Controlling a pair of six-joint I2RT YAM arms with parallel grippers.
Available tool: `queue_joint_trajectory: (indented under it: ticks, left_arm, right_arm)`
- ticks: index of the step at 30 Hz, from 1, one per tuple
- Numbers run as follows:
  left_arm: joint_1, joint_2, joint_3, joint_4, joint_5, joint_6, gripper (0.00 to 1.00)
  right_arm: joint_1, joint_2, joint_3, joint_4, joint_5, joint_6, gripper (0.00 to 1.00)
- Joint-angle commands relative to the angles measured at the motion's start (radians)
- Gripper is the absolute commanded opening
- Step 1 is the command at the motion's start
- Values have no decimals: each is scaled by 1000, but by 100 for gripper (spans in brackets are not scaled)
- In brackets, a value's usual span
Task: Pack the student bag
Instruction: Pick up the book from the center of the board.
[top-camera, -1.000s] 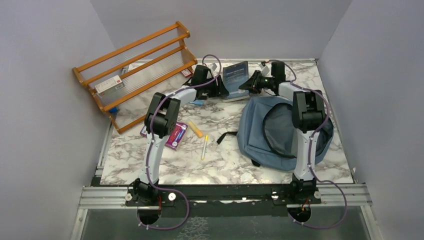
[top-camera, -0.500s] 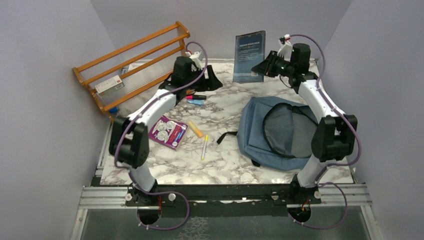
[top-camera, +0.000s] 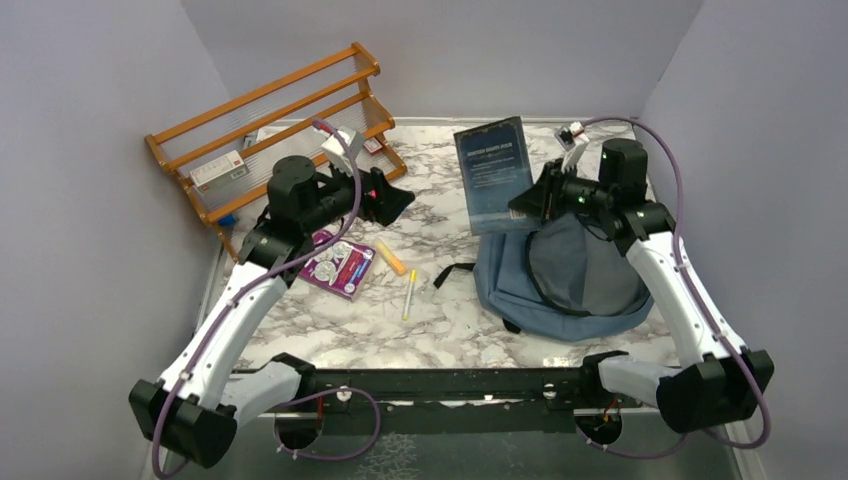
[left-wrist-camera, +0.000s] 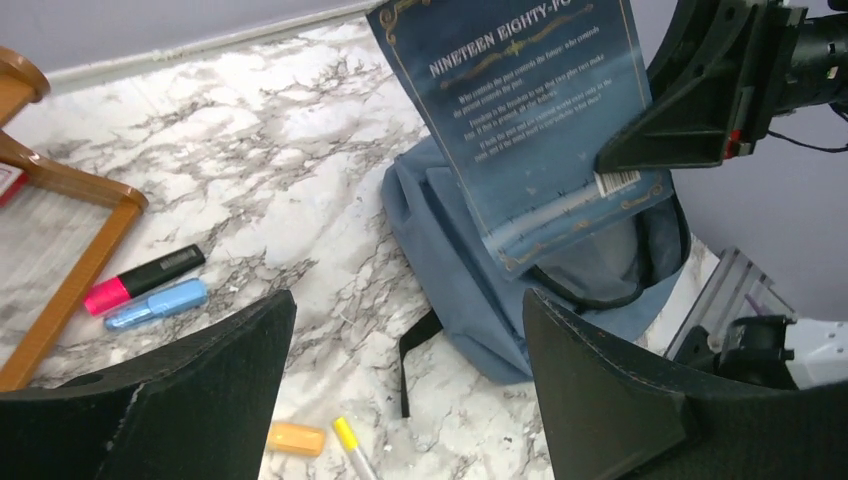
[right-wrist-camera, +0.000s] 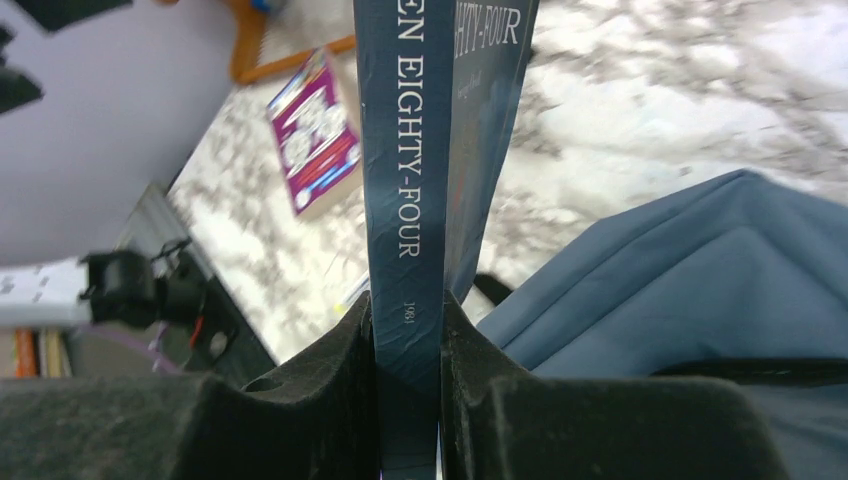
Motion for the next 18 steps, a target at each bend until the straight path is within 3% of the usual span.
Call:
queue_joint_trajectory:
  ticks: [1,5,9,13,18]
  left_arm:
    - [-1,-120,-10,-97,73,129,86]
    - [-1,-159,39,-174,124,205,95]
    - [-1,-131,112,-230,258,255,97]
    - [-1,-85,186,-264,403,279,97]
    - [-1,-17,267,-327,459,331,99]
  right_arm:
    - [28,-136,-14,-129,-161,-103,1]
    - [53,-211,5,-272,-256,-184,1]
    - [59,-251,38,-407,-305,-275,1]
    - [71,-267,47,-419,-403,-276,1]
    - [122,-253,77,-440,-448,-303,1]
